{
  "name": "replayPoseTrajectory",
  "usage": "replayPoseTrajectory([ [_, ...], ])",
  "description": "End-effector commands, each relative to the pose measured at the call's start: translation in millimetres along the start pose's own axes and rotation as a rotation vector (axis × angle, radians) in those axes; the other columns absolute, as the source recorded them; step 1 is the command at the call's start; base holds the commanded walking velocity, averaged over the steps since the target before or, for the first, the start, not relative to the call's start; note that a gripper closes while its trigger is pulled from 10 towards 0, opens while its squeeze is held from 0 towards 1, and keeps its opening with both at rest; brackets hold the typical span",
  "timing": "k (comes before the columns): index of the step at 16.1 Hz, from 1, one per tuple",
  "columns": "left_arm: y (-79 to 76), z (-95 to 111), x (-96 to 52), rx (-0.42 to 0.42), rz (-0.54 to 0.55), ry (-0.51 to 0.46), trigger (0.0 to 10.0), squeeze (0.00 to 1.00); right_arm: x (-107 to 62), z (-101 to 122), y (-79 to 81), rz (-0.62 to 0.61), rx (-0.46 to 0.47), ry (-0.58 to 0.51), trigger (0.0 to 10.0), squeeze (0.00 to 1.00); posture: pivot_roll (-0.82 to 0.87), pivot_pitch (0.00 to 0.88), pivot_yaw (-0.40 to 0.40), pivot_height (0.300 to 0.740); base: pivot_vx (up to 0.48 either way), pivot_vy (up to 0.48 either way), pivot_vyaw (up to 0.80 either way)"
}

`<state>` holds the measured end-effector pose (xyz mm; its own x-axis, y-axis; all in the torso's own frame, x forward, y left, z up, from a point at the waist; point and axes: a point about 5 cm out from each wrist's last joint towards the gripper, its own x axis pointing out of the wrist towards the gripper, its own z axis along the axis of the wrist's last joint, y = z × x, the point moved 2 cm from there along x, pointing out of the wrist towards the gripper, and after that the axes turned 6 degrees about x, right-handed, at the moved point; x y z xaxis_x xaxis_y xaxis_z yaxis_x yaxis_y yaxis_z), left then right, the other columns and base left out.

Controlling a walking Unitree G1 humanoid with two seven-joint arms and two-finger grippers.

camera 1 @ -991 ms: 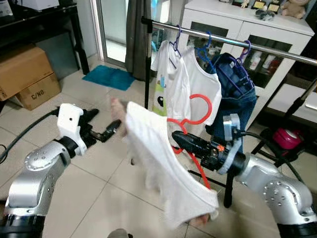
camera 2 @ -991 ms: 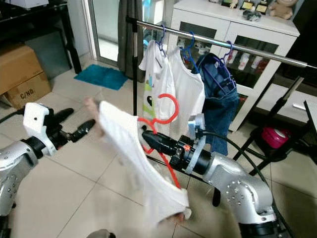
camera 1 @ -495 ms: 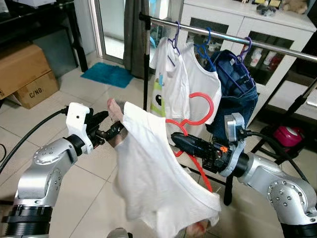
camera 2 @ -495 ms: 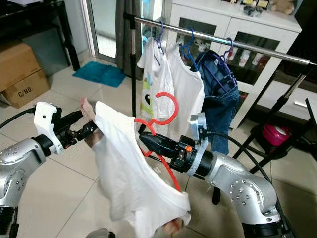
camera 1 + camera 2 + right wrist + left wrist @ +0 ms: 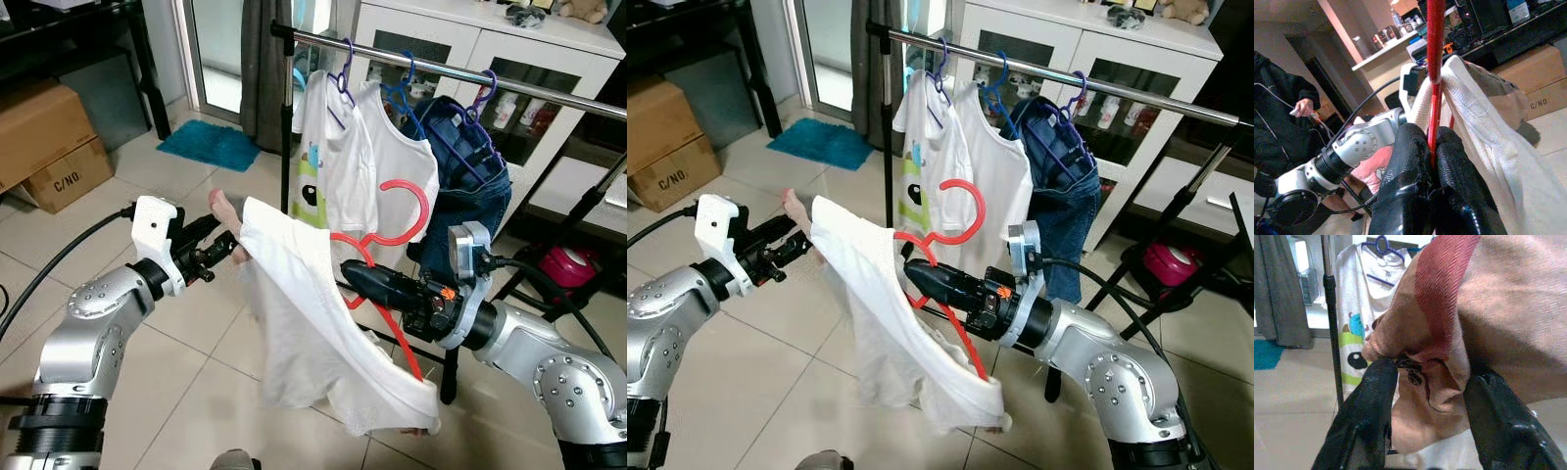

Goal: Hang hanger

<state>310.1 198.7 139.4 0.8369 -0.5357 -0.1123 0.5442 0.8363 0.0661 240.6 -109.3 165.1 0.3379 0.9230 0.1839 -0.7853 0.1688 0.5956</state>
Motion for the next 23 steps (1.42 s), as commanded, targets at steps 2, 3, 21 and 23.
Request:
replayPoseTrajectory([
  [2,0.3,4.1,4.1,0.024,-0.013,-0.014,0.0,0.0,-2.0,4.3,6.2,0.026,-0.013,-0.004,10.0,0.0,0.0,0.0,-0.047,0.74,0.0,0.0,0.0],
  [3,0.4,4.3,4.2,0.027,-0.016,-0.016,0.0,0.0,-2.2,4.0,6.4,0.026,-0.012,-0.003,10.0,0.0,0.0,0.0,-0.047,0.74,0.0,0.0,0.0],
  [21,38.8,7.1,-12.0,0.023,0.286,-0.087,0.0,0.0,-2.5,7.5,-3.2,-0.039,-0.027,-0.032,10.0,0.0,0.0,0.0,-0.048,0.74,0.0,0.0,0.0],
  [23,22.9,15.7,-13.2,0.022,0.137,-0.135,10.0,0.0,-3.7,8.0,-2.7,-0.036,-0.025,-0.031,10.0,0.0,0.0,0.0,-0.045,0.74,0.0,0.0,0.0],
])
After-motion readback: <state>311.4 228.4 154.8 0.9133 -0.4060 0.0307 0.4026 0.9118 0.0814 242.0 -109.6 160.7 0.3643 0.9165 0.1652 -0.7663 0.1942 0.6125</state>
